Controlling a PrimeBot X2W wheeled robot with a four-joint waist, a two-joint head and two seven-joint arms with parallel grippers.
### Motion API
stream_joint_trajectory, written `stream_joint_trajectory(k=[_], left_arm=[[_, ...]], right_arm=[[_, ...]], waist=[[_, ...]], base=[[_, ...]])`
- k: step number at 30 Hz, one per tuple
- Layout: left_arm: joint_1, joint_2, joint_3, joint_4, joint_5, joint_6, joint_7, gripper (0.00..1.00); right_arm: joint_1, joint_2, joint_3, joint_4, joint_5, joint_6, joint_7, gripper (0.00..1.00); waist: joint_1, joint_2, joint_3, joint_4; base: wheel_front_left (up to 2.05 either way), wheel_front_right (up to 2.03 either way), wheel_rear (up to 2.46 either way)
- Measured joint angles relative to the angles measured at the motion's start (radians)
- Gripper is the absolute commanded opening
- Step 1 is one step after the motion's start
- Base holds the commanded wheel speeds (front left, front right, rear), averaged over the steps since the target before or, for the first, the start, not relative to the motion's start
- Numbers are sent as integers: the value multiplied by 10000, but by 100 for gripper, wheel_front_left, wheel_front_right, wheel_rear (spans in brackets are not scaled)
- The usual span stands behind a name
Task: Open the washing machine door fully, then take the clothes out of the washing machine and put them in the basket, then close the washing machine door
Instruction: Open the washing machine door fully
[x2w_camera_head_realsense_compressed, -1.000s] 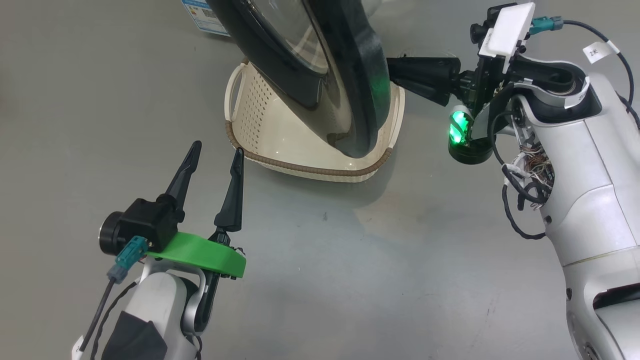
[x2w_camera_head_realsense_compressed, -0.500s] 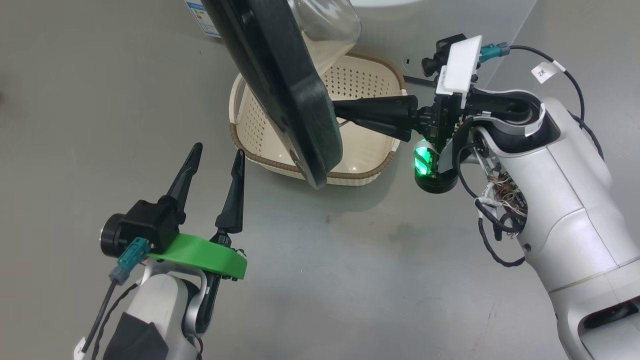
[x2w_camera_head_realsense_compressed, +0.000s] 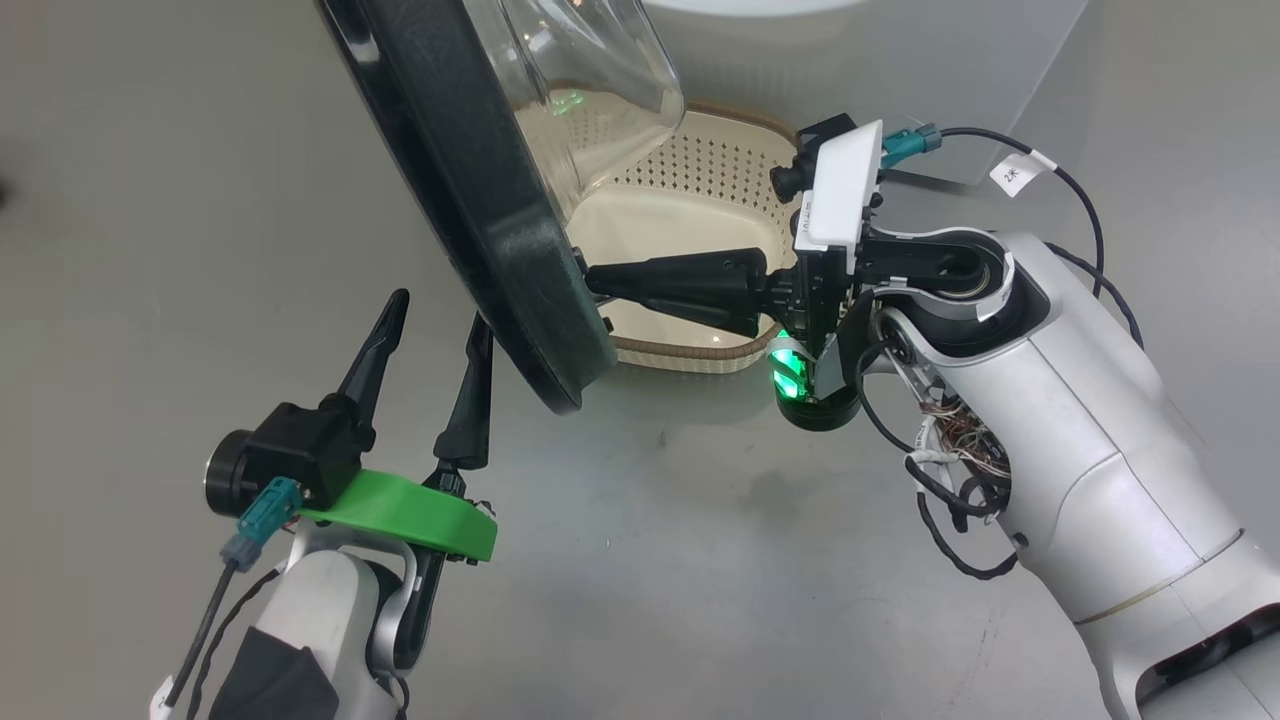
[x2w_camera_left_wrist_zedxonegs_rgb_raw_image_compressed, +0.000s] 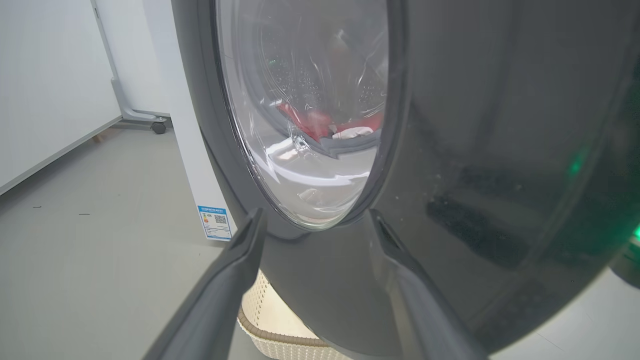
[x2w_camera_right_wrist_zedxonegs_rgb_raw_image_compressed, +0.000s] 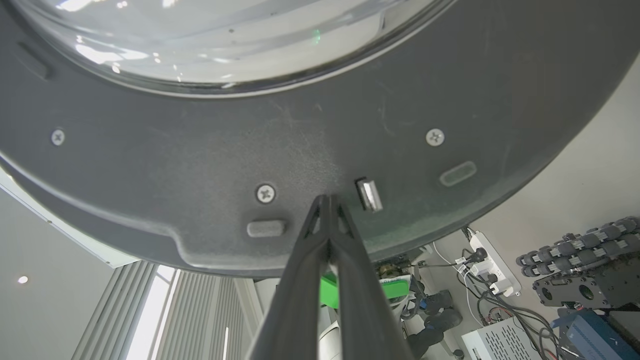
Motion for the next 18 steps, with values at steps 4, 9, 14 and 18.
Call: stream_joint_trajectory(k=[4,9,14,18], left_arm=[[4,0,8,0,-8,4,0,100],[29,0,146,33,-6,81,0,100],[133,0,360,77,63,94,0,100],[293,2,589,159,98,94,0,100]], right_arm=[[18,0,150,-56,207,-6,-299,0],[33,12,159,-61,211,-6,-673,0],[36,36,-56,-84,-188,6,-1200,0],[177,-259,-98,-182,-920,420,-1831,0]], waist=[[0,0,-16,13],[0,0,-142,-20],[0,0,-375,-123],[0,0,-693,-301]], base=[[0,0,0],[0,0,0],[0,0,0],[0,0,0]])
